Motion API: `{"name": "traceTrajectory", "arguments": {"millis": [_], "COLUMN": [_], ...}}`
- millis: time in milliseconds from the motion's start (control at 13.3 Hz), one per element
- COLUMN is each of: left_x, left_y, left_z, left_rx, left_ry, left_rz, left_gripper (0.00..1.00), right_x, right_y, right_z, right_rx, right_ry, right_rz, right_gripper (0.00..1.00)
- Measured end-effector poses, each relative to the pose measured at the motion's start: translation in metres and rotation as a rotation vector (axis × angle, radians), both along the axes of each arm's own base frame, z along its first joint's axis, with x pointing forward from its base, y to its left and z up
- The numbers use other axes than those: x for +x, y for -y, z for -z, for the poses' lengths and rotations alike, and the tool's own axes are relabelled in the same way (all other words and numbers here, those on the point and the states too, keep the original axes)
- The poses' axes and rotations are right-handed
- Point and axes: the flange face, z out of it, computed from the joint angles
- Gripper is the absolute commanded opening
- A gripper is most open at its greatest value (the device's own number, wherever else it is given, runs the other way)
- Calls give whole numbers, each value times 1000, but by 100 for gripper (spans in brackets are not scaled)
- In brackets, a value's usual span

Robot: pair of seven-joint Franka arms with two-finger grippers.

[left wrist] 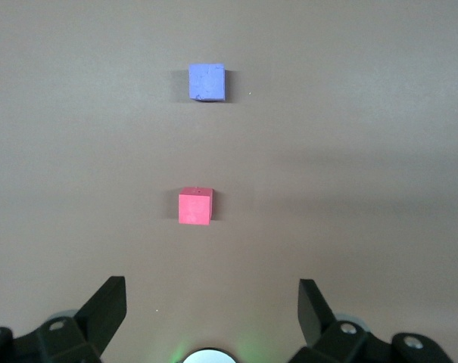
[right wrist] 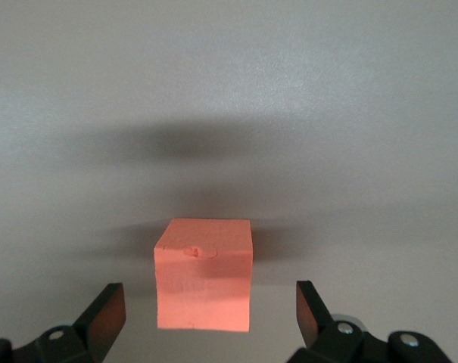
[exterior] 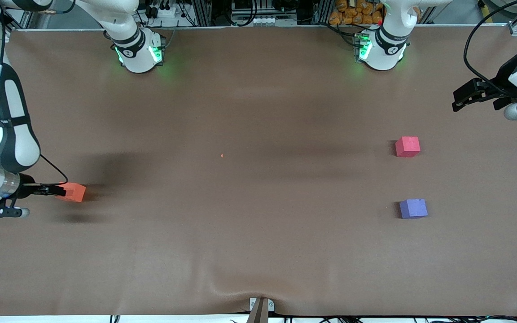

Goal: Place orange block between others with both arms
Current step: 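Lower the right gripper over the orange cube and close on it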

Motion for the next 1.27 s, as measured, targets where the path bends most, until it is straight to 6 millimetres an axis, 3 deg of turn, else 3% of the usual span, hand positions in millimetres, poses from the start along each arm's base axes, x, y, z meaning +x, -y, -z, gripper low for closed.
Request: {"name": "traceTrajectory", "arguments": {"millis": [225,524,599,824,899,1273], "left_x": [1,1,1,1,1,0], "left_y": [-8,-15,-14,-14,-14,-14], "left_z": [0,0,0,0,0,0], "left_rx": [0,0,0,0,0,0], "left_ry": [0,0,0,-1,-2,-5], "left_rz": [-16,-27,-26,-26,-26,-26], "left_gripper": [100,100,100,100,100,100], "right_x": [0,1,1,-1,-2,7], "right_y": [-2,-3,-3,-4,-5,-8], "right_z": [24,39,43,59,63,59], "right_rx": [5,8,10,26,28,26], "right_ry": [-13,-7,-12,-29,-30,-4], "right_rz": [0,5,6,17,20,14], "right_gripper": [100,100,92,8,0,0]}}
